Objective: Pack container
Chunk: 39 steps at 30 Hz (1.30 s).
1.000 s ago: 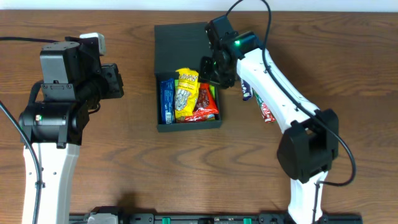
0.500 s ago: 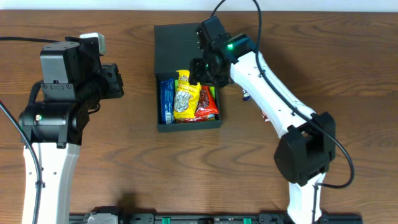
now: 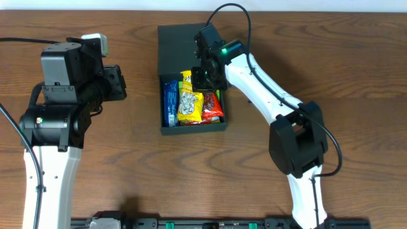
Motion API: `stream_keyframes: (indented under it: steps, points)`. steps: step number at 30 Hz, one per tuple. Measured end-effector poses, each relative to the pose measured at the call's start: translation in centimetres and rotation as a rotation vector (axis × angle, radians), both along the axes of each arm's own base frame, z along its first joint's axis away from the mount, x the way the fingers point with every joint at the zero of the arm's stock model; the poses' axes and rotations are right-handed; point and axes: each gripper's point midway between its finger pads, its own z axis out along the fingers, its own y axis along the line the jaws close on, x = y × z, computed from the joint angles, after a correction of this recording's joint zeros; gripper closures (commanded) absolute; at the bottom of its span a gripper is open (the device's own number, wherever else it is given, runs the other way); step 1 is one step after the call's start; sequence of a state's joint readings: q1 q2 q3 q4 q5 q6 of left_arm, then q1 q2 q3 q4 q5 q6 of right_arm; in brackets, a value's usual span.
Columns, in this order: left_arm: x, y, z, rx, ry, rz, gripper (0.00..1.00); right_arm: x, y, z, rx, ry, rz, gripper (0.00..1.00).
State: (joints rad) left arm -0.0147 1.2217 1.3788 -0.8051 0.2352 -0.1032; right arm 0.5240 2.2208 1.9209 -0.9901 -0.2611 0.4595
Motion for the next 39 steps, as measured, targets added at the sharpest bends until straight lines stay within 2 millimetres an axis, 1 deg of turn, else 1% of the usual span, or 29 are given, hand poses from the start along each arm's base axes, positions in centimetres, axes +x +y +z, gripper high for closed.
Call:
stream_keyframes:
  steps: [3,6,9,11,13,16,18,21,26,31,35,37,39]
  points:
    - [0.0,0.0,0.0,0.001,0.000,0.001,0.94,0.4,-0.6,1.2,0.031,0.004,0.035,0.99]
    - [0.0,0.0,0.0,0.002,0.000,0.002,0.94,2.0,-1.7,3.7,0.080,-0.042,0.073,0.99]
    - [0.0,0.1,0.0,0.002,0.001,0.002,0.94,3.9,-2.9,6.8,0.163,-0.113,0.133,0.99]
    - [0.0,0.1,0.0,0.002,0.000,0.002,0.94,4.4,-4.0,9.0,0.255,-0.151,0.200,0.99]
    - [0.0,0.1,0.0,0.002,0.001,0.002,0.93,4.1,-4.9,9.9,0.321,-0.150,0.245,0.99]
    - [0.0,0.1,0.0,0.002,0.001,0.002,0.93,3.1,-5.3,10.4,0.386,-0.131,0.301,0.99]
    - [0.0,0.1,0.0,0.002,0.000,0.002,0.93,1.9,-5.1,10.9,0.445,-0.115,0.359,0.99]
    - [0.0,0.1,0.0,0.003,0.001,0.002,0.90,0.4,-4.5,11.3,0.498,-0.097,0.424,0.99]
    - [0.0,0.1,0.0,0.002,0.001,0.002,0.90,-0.9,-3.7,12.2,0.585,-0.083,0.476,0.99]
    - [0.0,0.1,0.0,0.003,0.001,0.002,0.90,-2.8,-3.6,12.8,0.643,-0.057,0.546,0.99]
    - [0.0,0.1,-0.1,0.003,0.003,0.002,0.90,-3.3,-2.9,12.0,0.645,-0.065,0.605,0.99]
    - [0.0,0.1,-0.1,0.003,0.004,0.002,0.90,-3.4,-2.4,10.8,0.647,-0.046,0.620,0.99]
    - [0.0,0.1,-0.1,0.003,0.004,0.002,0.90,-3.2,-2.0,8.9,0.649,-0.006,0.617,0.99]
